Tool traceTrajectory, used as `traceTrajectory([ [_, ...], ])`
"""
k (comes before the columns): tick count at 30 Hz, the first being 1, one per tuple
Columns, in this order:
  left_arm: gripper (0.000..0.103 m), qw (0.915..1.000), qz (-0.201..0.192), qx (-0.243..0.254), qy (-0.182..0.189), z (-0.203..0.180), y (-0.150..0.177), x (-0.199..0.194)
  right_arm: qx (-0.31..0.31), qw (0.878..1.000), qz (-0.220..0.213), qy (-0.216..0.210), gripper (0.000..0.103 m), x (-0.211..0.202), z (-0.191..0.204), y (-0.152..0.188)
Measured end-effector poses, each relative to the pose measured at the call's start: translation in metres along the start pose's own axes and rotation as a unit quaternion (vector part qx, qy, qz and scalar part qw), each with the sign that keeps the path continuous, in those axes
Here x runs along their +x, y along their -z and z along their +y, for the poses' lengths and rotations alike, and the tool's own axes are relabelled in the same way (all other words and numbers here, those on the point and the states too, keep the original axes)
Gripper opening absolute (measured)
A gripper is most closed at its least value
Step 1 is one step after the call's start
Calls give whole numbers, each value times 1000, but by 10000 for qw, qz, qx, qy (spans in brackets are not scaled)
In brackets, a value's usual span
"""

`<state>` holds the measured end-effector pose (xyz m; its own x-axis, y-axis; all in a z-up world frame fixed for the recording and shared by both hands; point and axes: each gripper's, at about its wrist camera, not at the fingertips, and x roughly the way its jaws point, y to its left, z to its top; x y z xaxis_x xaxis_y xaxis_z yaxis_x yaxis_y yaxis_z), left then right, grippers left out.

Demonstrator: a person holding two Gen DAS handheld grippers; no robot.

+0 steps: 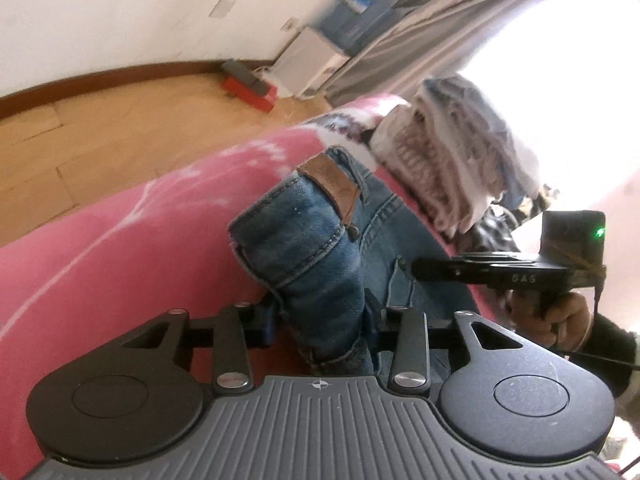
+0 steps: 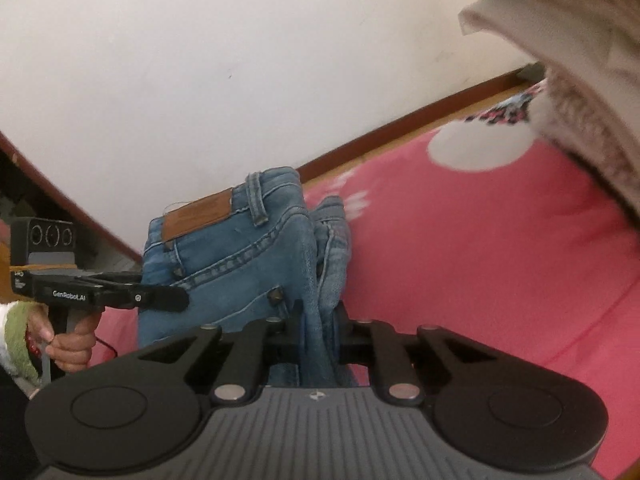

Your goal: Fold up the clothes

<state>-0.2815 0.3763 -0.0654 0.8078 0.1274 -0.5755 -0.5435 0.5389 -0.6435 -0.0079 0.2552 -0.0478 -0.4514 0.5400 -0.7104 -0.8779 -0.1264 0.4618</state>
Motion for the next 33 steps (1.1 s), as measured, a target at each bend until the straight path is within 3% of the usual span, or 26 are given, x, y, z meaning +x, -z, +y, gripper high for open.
traceTrajectory([
  [10,37,9980,-558,286,70,6,-54,10,-108,9982,-575,95,14,6,-5,-57],
  [12,38,9975,-647,282,47,10,-65,12,-47,9989,-413,213,14,23,-14,-60],
  [15,42,9995,-284,130,-74,27,-70,35,70,9988,-172,445,19,46,-27,-62],
  [17,44,9999,-37,-21,-127,38,-72,47,167,9976,-95,664,35,55,-35,-60],
  [18,45,9998,74,-104,-145,44,-74,51,215,9968,-57,773,35,59,-39,-59],
  [21,52,9991,293,-312,-72,53,-79,55,506,9933,-449,933,40,18,-46,-61],
  [24,53,9985,272,-460,-77,56,-84,38,746,9881,-750,1112,44,-51,-50,-51],
  [26,53,9981,75,-539,-291,52,-83,18,917,9802,-1106,1360,47,-110,-47,-28],
  [28,54,9977,-165,-452,-480,42,-80,-4,1275,9648,-1619,1635,48,-174,-38,10],
  [31,55,9964,-470,-22,-700,15,-79,-23,1834,9264,-2408,2240,51,-256,-12,89],
  [33,55,9950,-548,489,-680,-13,-83,-21,2237,8923,-2882,2659,53,-297,6,143],
])
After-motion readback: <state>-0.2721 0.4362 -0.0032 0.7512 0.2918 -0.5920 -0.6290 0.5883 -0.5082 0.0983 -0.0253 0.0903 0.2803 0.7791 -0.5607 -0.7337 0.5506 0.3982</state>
